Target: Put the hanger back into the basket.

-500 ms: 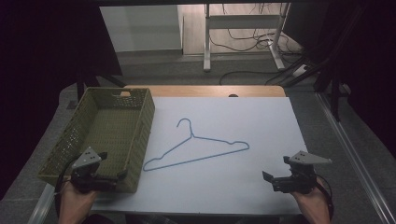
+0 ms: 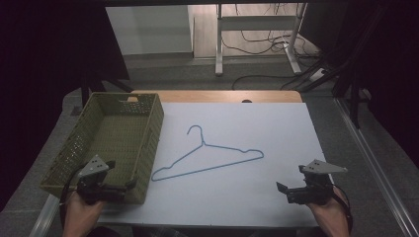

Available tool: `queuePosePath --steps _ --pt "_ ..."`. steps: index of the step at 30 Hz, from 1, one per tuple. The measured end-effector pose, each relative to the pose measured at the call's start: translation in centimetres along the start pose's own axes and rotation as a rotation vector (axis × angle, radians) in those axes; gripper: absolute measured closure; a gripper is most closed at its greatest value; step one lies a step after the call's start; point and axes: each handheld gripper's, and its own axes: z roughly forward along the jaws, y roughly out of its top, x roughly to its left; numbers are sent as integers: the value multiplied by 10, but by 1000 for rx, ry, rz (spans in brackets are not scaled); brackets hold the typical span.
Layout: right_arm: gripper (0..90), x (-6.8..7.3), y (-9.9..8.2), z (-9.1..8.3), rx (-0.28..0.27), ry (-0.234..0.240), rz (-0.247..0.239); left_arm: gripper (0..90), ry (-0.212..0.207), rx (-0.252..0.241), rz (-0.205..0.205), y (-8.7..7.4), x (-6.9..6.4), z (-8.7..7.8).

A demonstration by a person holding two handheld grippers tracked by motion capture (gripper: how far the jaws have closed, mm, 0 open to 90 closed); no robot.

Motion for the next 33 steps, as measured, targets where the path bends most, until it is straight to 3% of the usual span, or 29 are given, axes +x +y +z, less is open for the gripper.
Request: queuePosePath --steps 4,6,13,20,24,31,33 --pt "0 1 0 1 9 5 -10 0 -7 -15 -2 1 0 -2" --pt "0 3 2 1 9 15 -12 0 -34 -31 -6 4 -1 -4" --pt "0 7 7 1 4 34 -34 0 -104 -24 43 14 -9 -6" --pt "0 9 19 2 8 59 -52 0 -130 -42 61 26 -18 -11" --pt "0 8 24 4 19 97 -58 0 -161 -43 72 39 -26 -6" --pt "0 9 33 6 27 119 -77 0 -183 -49 112 61 -41 6" --pt "2 9 37 7 24 122 -74 0 -185 -51 105 67 -46 11"
